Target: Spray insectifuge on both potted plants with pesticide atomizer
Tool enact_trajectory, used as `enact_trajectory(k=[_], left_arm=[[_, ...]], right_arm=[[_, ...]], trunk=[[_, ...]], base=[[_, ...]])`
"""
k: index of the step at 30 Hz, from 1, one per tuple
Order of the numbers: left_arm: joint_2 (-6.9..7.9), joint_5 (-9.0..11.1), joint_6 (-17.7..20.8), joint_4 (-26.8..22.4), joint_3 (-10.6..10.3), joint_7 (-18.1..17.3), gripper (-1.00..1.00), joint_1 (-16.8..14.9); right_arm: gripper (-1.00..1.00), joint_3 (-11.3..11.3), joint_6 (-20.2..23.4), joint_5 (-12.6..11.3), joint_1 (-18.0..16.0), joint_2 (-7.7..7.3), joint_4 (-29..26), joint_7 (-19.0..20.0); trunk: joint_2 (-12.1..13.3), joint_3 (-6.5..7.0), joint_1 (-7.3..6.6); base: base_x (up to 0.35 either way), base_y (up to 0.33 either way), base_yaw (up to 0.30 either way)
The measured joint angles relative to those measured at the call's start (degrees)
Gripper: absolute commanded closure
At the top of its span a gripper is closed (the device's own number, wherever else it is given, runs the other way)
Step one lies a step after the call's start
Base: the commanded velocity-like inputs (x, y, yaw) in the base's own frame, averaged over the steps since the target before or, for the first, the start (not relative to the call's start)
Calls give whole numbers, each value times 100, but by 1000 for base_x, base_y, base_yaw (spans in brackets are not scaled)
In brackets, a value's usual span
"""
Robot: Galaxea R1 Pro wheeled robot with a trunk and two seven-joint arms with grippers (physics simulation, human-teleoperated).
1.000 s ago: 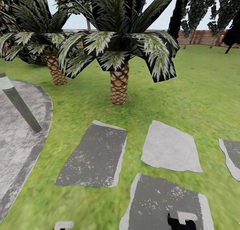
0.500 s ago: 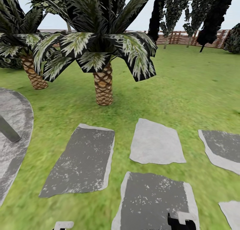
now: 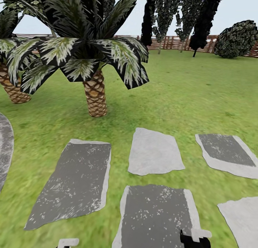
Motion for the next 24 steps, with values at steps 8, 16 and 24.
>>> enact_trajectory(k=[8, 16, 24], left_arm=[[31, 18, -1, -1, 23, 9, 100, 0], [33, 16, 0, 0, 22, 10, 100, 1], [39, 16, 0, 7, 22, 10, 100, 9]], right_arm=[[-100, -1, -1, 0, 0, 0, 1, 0], [-100, 0, -3, 0, -1, 0, 2, -1], [-100, 0, -3, 0, -2, 0, 2, -1]], trunk=[[0, 42, -1], [0, 85, -1], [0, 127, 2]], base=[[51, -26, -275], [186, -182, -275], [-90, -261, -275]])
